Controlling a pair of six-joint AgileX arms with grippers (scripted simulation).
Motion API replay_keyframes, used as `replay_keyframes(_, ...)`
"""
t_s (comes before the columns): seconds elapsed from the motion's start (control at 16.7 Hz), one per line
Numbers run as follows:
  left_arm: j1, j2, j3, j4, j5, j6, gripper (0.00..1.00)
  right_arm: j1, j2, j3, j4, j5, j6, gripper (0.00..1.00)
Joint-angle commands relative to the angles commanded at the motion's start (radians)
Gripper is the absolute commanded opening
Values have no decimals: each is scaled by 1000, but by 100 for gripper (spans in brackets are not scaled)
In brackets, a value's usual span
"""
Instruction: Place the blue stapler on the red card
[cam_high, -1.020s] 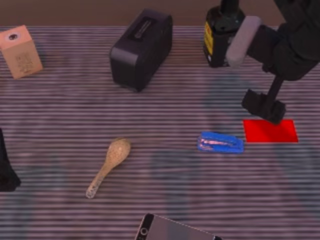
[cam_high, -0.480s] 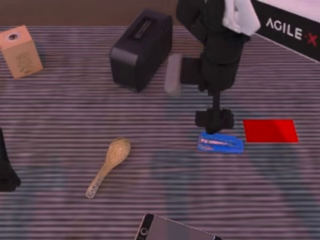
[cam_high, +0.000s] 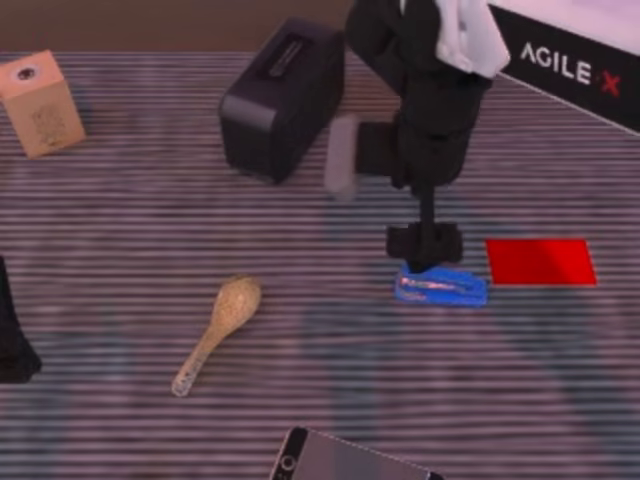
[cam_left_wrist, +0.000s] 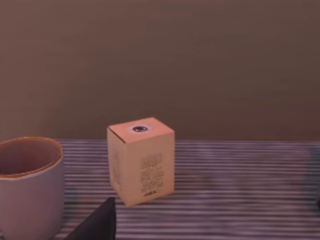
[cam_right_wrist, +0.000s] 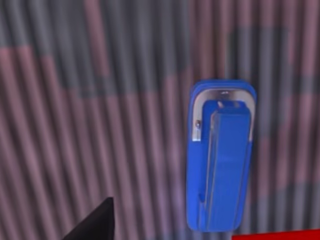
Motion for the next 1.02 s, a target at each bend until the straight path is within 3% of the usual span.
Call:
replay_keyframes(0.48, 0, 0, 0, 0, 0, 0, 100, 5, 81, -213, 300, 1, 3, 100)
replay_keyframes(0.78, 0, 0, 0, 0, 0, 0, 100, 5, 89, -229, 319, 1, 3, 100)
replay_keyframes(1.02, 0, 0, 0, 0, 0, 0, 100, 5, 89, -229, 319, 1, 3, 70)
